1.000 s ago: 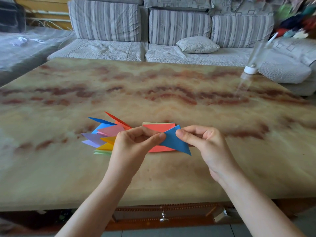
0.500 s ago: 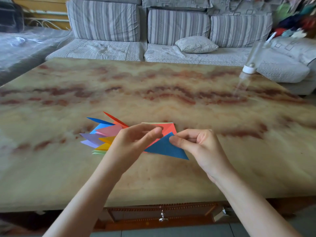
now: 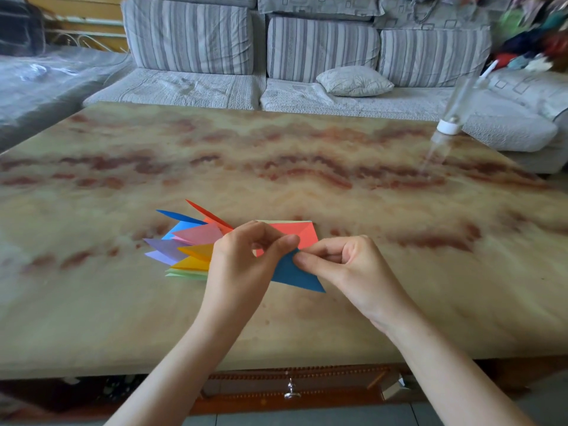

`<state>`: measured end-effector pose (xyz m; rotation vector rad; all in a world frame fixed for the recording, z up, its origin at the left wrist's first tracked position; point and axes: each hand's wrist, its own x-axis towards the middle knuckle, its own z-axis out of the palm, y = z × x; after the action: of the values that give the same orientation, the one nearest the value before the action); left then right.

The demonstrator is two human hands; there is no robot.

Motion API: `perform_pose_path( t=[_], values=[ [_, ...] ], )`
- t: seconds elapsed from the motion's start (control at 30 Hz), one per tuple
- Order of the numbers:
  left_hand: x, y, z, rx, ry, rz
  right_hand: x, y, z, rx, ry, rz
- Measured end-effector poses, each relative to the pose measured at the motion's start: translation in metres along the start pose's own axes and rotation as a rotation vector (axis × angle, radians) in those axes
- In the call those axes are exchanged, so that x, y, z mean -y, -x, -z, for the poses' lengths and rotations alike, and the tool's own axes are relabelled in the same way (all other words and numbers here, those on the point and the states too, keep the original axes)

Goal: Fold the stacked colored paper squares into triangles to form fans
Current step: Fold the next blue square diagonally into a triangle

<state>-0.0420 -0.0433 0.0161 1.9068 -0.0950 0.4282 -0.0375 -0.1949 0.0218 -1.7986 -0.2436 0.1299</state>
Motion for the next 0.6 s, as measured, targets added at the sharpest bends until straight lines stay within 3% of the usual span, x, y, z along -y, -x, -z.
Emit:
perform_pose_path(
  t=[0.27,0.6],
  values=[
    [0.0026,-0.0061,0.0048,-0.067,-0.053,0.010,0.0030,0.0049,0.0087,0.092,-0.054,0.001],
    [0.0068,-0.0076,0.0023,-0.097,-0.079,0.051,0.0009,0.0030,0.0093,0.120,0.044,0.000]
  ],
)
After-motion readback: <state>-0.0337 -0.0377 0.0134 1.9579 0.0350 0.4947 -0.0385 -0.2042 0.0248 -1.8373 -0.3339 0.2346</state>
